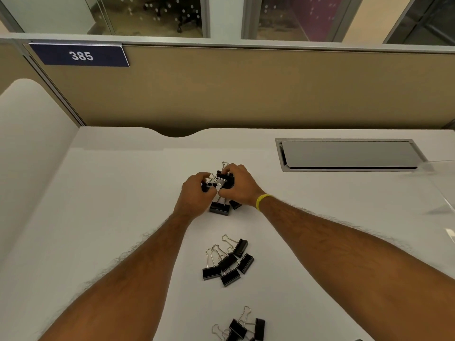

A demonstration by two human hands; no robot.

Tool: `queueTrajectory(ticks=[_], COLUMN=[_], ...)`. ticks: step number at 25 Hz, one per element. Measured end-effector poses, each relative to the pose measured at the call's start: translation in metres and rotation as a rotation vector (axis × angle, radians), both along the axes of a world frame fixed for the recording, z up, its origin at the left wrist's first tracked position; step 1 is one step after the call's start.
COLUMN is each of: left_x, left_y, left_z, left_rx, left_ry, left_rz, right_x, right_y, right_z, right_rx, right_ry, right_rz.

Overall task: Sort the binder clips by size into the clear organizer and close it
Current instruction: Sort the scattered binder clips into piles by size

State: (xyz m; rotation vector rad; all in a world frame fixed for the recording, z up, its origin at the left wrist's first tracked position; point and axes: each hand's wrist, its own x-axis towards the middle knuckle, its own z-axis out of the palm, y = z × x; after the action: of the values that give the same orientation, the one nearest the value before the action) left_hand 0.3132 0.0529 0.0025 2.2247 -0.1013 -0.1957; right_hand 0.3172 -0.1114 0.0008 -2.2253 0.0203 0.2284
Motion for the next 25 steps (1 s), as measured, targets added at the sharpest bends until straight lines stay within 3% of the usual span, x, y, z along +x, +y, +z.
queueTrajectory(ticks=[6, 13, 25], left_x=[-0.002, -0.010, -0.053], left_y=[-0.020, -0.030, -0.052], left_z=[0.012, 0.018, 0.038], left_rx=[-0.255, -0.340, -0.506], left_ry=[0.056, 0.001, -0.076], left_rz=[0.097, 0.090, 0.082], right_x=[-0.004, -0.018, -0.056], right_y=[0.006, 0.004, 0.002], right_z=[0.005, 0.012, 0.036], right_rx=[0.270, 0.523, 0.737], right_ry=[-0.058, -0.060, -0.129], right_rz=[-0.168, -0.296, -0.408])
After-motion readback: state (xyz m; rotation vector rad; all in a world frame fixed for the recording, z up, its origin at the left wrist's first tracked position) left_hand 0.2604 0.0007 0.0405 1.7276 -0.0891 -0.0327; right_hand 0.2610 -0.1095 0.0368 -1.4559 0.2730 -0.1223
